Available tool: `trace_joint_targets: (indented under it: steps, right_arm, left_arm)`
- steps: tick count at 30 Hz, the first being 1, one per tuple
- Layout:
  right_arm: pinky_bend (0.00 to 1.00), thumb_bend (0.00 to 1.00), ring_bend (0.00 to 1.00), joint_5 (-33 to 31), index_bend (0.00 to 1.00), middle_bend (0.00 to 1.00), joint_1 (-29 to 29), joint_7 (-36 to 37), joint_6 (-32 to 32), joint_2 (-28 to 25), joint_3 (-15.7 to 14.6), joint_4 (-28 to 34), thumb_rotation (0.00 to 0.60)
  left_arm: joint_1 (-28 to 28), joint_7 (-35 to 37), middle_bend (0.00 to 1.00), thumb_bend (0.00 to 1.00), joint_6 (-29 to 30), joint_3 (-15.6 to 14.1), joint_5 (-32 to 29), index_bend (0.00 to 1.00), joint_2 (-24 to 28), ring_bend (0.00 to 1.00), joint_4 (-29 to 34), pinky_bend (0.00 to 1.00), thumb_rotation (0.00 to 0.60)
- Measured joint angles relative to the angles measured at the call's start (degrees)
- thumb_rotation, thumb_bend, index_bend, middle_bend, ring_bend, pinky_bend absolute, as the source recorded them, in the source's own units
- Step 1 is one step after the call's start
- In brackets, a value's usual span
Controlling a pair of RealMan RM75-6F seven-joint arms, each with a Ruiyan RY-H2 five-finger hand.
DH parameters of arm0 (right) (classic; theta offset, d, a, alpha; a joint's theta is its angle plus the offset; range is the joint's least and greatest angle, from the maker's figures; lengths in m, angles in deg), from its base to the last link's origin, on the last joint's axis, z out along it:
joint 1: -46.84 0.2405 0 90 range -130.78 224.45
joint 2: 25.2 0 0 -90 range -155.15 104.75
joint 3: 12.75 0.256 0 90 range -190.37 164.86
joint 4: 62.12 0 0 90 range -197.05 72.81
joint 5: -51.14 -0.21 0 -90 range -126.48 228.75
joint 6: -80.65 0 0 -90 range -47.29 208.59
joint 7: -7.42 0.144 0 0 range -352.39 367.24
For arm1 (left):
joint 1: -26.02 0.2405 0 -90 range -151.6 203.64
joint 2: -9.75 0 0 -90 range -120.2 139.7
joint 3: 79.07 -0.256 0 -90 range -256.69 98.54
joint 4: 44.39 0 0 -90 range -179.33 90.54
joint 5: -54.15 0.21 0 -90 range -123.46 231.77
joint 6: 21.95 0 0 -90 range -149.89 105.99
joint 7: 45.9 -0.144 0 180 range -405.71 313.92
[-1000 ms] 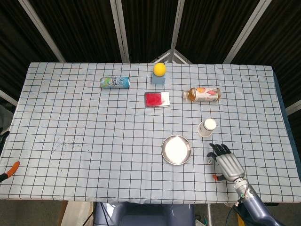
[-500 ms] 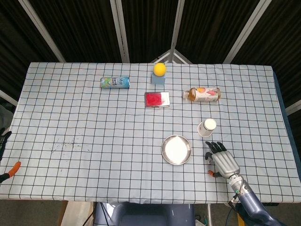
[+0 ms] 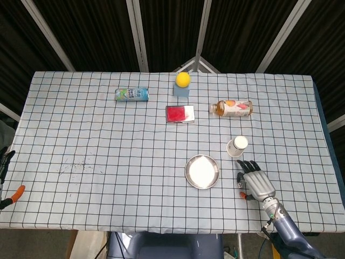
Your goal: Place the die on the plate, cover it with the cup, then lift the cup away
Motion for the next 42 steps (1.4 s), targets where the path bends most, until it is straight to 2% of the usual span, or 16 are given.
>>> trace_joint_targets:
  steps: [17, 35, 42]
  right_arm:
    - [0.06, 0.33, 0.07, -0.88, 0.55, 0.06, 0.96, -1.39, -0.49, 0.23, -0.18, 0.32, 0.600]
    - [0.06, 0.34, 0.07, -1.90, 0.55, 0.06, 1.43, -2.30, -0.34, 0.59, -0.81, -0.81, 0.600]
    - [0.08, 0.40, 0.10, -2.02, 0.65, 0.10, 1.66, -2.09, -0.26, 0.97, -0.92, -1.38, 0.600]
  left_arm:
    - [-0.02, -0.67, 0.00, 0.36, -0.40, -0.11, -0.16, 0.02, -0.03, 0.00, 0.38, 0.00, 0.600]
    - [0.03, -1.48, 0.00, 0.36, -0.74, -0.28, -0.35, 0.02, -0.03, 0.00, 0.90, 0.00, 0.600]
    - [0.10, -1.62, 0.00, 0.36, -0.63, -0.30, -0.27, 0.02, -0.04, 0.00, 0.98, 0.00, 0.600]
